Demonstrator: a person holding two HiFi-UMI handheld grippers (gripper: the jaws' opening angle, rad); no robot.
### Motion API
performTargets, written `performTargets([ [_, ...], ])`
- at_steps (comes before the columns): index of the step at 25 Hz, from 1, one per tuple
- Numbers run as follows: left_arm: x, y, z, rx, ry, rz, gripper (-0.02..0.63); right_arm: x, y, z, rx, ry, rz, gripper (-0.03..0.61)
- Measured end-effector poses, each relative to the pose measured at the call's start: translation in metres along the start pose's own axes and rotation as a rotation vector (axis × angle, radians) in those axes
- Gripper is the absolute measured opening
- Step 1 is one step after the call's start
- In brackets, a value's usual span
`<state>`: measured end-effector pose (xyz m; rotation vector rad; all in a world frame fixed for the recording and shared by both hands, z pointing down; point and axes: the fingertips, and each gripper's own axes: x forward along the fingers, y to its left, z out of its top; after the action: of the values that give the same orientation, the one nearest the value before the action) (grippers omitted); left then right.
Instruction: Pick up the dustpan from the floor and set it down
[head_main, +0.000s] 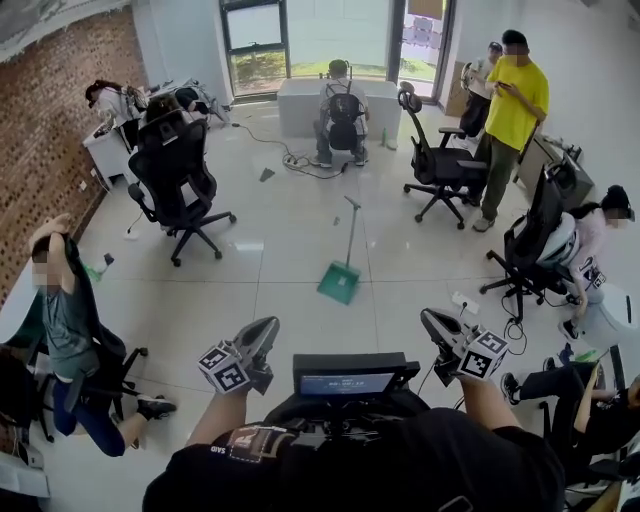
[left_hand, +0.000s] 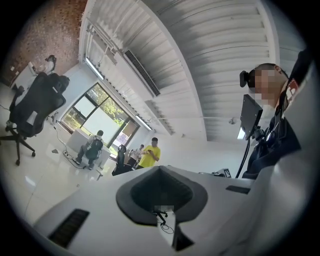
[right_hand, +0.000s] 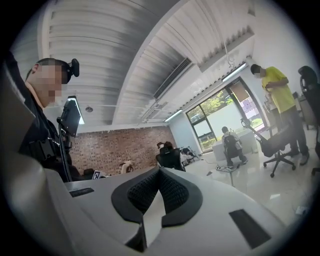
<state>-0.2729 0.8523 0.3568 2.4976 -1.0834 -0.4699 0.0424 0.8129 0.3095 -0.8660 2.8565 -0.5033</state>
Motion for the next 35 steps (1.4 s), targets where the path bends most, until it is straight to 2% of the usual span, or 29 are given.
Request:
performTargets([
  [2,0.01,-0.012,-0.012,0.014,0.026,-0.01,0.011,-0.019,-0.003,0.0,-0.01,-0.007,-0.007,0.009],
  [5,0.025,-0.03,-0.018,0.009,0.02,-0.025,0.011,-0.043,-0.009,0.001,-0.005,-0.015,-0.013,0.009],
  [13,0.036,-0.061,-0.03,0.008,0.034,-0.065,0.011,-0.07,-0.006,-0.005,-0.008,-0.021,-0.011,0.009],
  [24,0.014,-0.06,-0.022,0.006,0.018,-0.055,0.011,-0.061,0.019,-0.008,-0.065,-0.016,-0.011,0.009],
  [35,0.001,-0.067,-0.023,0.019,-0.001,-0.042,0.011,-0.066,0.03,-0.012,-0.08,-0.008,0.008,0.009],
])
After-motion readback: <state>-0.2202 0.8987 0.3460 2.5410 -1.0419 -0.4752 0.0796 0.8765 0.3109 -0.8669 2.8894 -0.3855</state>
